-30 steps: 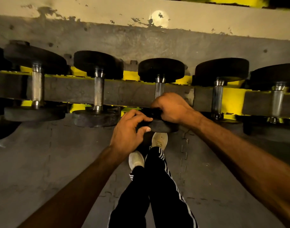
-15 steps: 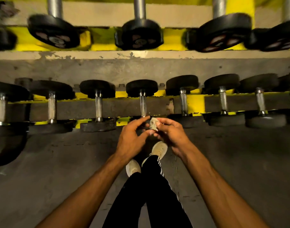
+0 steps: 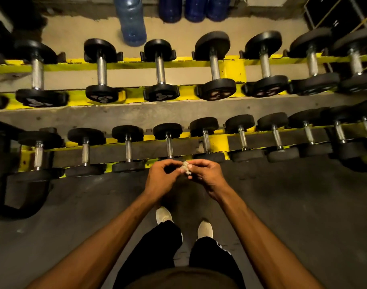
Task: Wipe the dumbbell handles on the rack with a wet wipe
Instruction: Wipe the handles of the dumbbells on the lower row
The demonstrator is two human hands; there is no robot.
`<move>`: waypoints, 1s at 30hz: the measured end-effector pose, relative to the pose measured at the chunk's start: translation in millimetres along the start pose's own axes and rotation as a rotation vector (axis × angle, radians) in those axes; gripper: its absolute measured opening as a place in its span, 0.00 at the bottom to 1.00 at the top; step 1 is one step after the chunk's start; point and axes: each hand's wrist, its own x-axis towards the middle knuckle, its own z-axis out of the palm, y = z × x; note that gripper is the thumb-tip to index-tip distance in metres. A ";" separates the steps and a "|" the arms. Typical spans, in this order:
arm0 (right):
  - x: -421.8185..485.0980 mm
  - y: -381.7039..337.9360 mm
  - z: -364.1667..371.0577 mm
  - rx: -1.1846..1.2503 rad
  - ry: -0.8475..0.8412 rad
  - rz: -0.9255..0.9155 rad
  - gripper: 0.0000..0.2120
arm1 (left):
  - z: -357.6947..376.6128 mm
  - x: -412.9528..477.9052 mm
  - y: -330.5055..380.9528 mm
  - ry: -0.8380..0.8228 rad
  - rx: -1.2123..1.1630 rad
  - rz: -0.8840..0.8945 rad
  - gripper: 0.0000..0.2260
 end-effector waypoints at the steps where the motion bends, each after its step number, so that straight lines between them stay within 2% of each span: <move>1: -6.8 -3.1 -0.2 -0.019 -0.015 -0.010 0.06 | -1.6 -4.2 6.5 -0.008 0.012 0.008 0.08; 7: -43.7 -14.1 -14.8 -0.240 -0.186 -0.120 0.15 | -3.2 -29.3 27.7 0.030 0.012 -0.013 0.08; 11: -61.9 -19.1 -29.9 -0.291 -0.163 -0.193 0.13 | 8.5 -45.2 37.2 -0.005 0.005 -0.020 0.06; 15: -67.5 -23.1 -47.7 -0.274 -0.181 -0.187 0.18 | 30.2 -53.2 52.6 0.015 -0.012 0.021 0.06; 18: -69.1 -26.5 -65.1 -0.290 -0.206 -0.232 0.16 | 49.5 -55.7 65.3 0.033 0.008 0.056 0.09; 22: -67.1 -37.1 -89.2 -0.203 -0.156 -0.208 0.10 | 73.0 -55.9 75.3 0.008 -0.021 0.073 0.12; 30: -49.8 -64.5 -118.5 -0.186 -0.166 -0.168 0.08 | 106.0 -31.0 90.1 0.100 -0.062 0.067 0.07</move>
